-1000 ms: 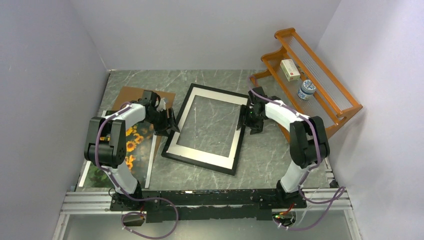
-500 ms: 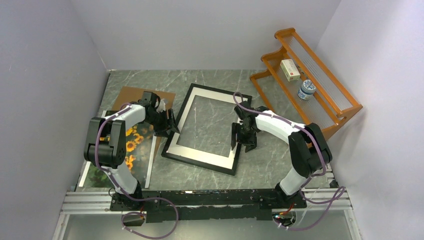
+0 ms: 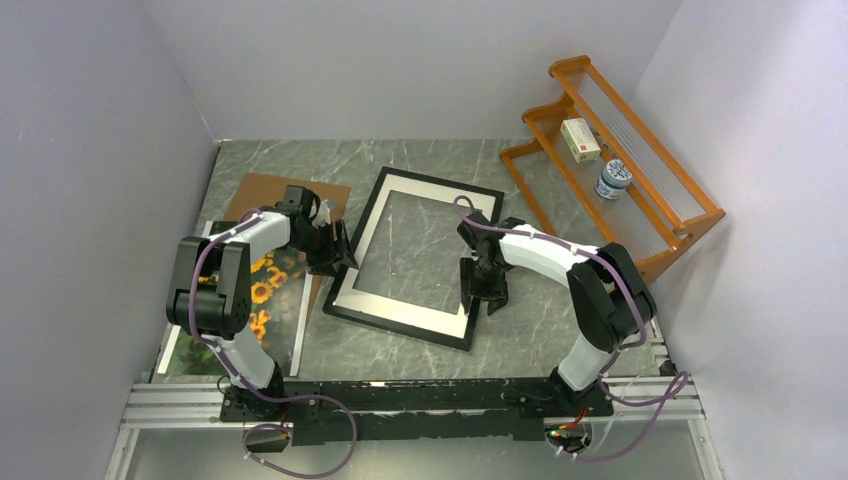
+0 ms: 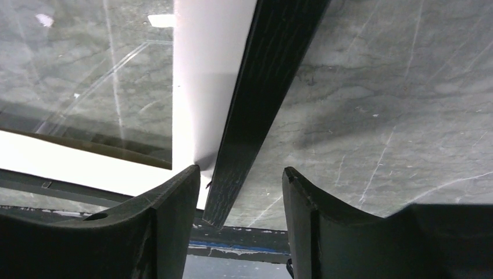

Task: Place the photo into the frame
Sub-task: Adjust the photo frame item on the photo frame.

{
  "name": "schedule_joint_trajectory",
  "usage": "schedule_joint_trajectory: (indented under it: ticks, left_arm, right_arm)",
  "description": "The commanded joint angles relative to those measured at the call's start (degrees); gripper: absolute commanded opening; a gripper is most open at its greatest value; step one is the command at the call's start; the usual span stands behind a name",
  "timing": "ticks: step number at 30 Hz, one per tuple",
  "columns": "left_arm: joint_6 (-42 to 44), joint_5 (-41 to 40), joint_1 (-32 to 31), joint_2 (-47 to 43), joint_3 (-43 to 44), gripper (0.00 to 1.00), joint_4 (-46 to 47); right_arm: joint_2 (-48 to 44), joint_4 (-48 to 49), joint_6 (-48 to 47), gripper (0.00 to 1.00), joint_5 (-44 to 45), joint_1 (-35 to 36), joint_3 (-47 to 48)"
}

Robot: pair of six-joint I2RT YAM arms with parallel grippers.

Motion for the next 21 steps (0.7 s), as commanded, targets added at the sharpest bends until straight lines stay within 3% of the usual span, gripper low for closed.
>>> schedule_joint_trajectory:
  ticks: [1, 6, 15, 21]
  left_arm:
    - [0.6, 0.9, -0.3, -2.0, -0.2, 0.65, 1.0]
    - [0.9, 1.0, -0.3, -1.9, -0.1, 0.62, 0.7]
    - [0.9, 0.9, -0.3, -0.9, 0.4, 0.63, 0.5]
    - [0.8, 0.9, -0.3, -0.6, 0.4, 0.63, 0.8]
  right_arm:
    - [1.4, -1.9, 1.1, 0.56, 2.0, 0.1, 1.0]
    - [1.7, -2.0, 0.7, 0.53, 1.8, 0.1, 1.0]
    - [2.0, -2.8, -1.3, 0.61, -1.2, 0.1, 3.9]
    - [1.5, -3.2, -1.8, 0.51, -2.1, 0.1, 3.0]
